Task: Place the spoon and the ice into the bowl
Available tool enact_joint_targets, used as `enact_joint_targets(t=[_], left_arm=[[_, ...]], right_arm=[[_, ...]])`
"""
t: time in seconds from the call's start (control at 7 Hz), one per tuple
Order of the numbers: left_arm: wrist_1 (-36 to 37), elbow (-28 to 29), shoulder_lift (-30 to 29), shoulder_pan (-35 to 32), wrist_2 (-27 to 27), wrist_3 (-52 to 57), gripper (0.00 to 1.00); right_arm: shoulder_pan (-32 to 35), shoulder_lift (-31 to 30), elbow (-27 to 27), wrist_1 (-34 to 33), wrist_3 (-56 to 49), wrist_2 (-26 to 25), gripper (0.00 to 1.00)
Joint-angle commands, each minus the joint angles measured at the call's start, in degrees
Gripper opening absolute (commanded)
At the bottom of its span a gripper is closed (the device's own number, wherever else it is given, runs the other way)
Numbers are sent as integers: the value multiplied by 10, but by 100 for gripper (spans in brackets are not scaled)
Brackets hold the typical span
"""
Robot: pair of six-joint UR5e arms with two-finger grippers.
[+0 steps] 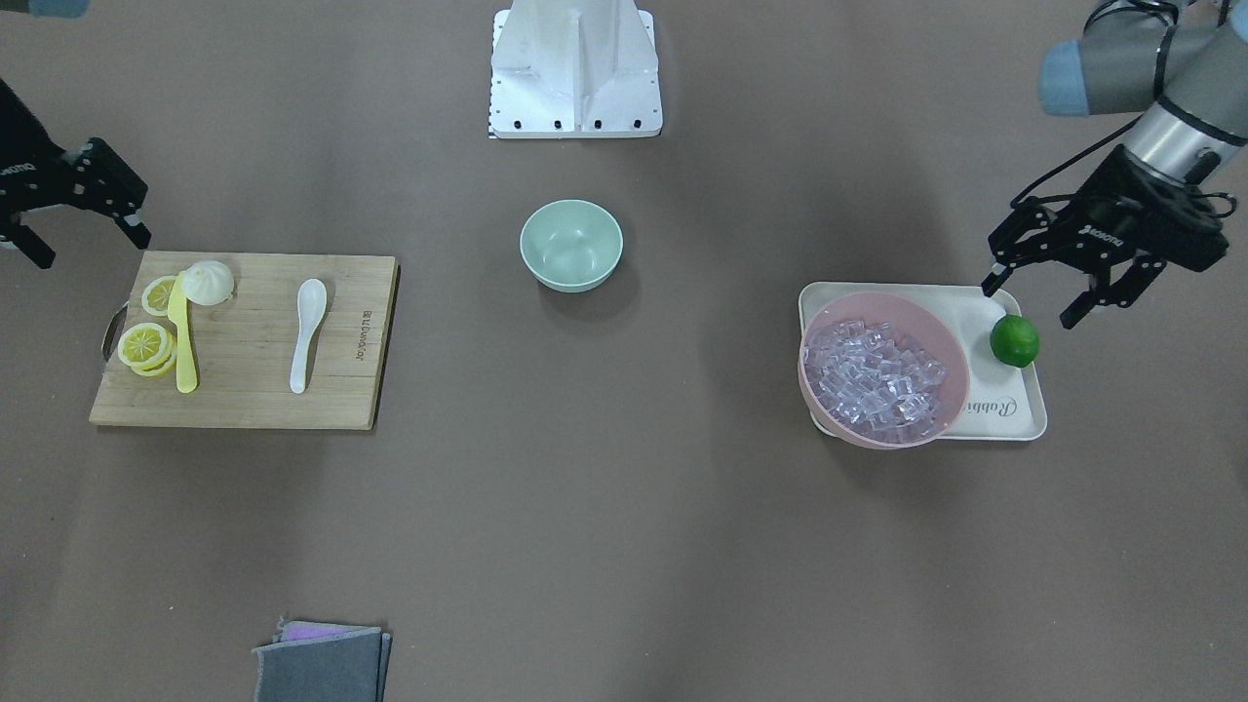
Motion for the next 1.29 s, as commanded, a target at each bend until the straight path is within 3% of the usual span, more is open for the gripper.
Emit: enact_joint_targets(t=[0.0,0.14,0.43,0.57,0.86,1.14], left_arm=[[4,8,-29,88,111,-51,98],[5,14,-32,111,148,-52,98],[5,35,-50,158,224,-52,97],[5,39,-58,165,229,-52,97],[5,44,-59,171,232,-48,80],[5,48,-58,182,257,-46,78]], right_arm=[[-84,22,-1,0,82,-94,100],[-111,25,-2,0,93,-125,100],[-119,30,-4,0,95,-132,100],[-120,31,-4,0,95,-132,100],[-120,32,-5,0,95,-132,100],[-121,33,-5,0,95,-132,100]])
